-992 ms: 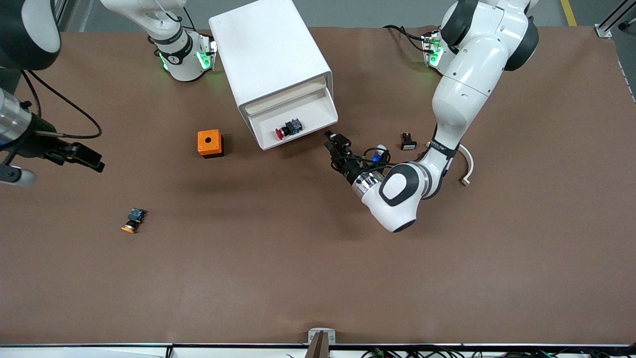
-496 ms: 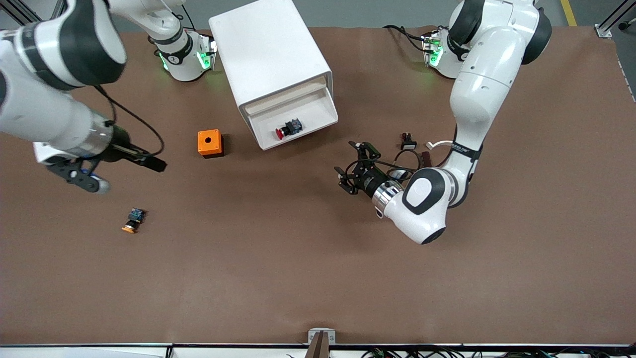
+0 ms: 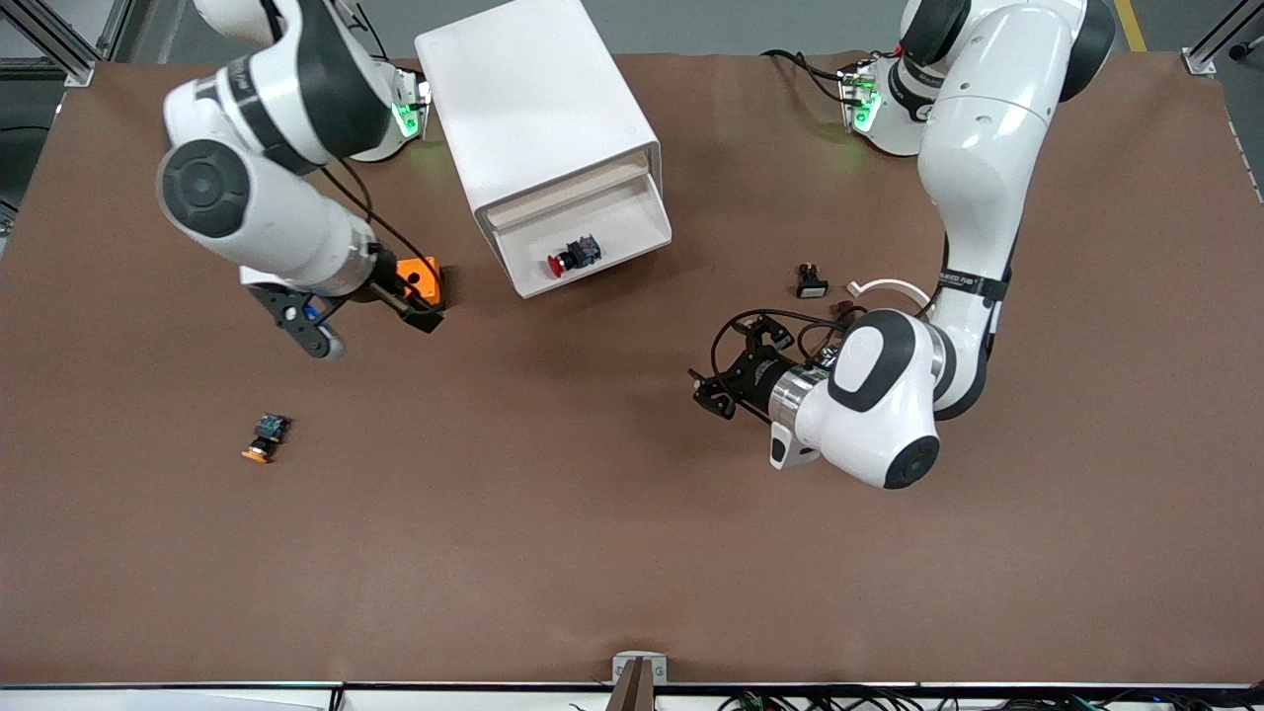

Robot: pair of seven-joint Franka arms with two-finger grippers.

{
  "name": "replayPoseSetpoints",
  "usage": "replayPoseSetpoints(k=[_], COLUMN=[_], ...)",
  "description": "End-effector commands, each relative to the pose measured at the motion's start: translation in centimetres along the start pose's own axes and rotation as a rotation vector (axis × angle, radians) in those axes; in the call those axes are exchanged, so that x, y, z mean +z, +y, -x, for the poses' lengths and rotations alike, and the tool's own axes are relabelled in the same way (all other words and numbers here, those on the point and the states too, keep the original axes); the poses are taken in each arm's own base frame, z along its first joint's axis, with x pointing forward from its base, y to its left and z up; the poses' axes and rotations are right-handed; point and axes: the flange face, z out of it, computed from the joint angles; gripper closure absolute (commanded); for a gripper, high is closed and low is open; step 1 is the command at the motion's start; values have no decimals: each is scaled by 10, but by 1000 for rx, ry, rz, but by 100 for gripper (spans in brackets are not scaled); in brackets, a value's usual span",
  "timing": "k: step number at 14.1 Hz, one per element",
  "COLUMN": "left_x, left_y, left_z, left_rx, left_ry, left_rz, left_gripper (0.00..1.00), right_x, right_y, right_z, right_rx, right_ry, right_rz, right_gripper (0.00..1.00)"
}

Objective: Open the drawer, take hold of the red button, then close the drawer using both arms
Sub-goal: 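Release the drawer with the left gripper while the right gripper reaches the drawer, then grasp the red-capped button in the drawer with the right gripper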

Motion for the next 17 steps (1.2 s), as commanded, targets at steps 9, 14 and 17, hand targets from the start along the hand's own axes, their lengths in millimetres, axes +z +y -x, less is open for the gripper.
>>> replayPoseSetpoints(k=[9, 14, 17], left_x=[-83, -80, -68], left_y=[2, 8, 12], left_z=[99, 118, 123], left_rx=[412, 495, 514], left_ry=[483, 604, 636], left_rz=[133, 119, 85], left_gripper=[1, 1, 1], right_x=[109, 158, 163], right_y=[-26, -44, -46], right_z=[126, 169, 172], right_rx=[249, 272, 276], right_ry=[32, 43, 32], right_rz=[-30, -31, -33], right_gripper=[0, 2, 2])
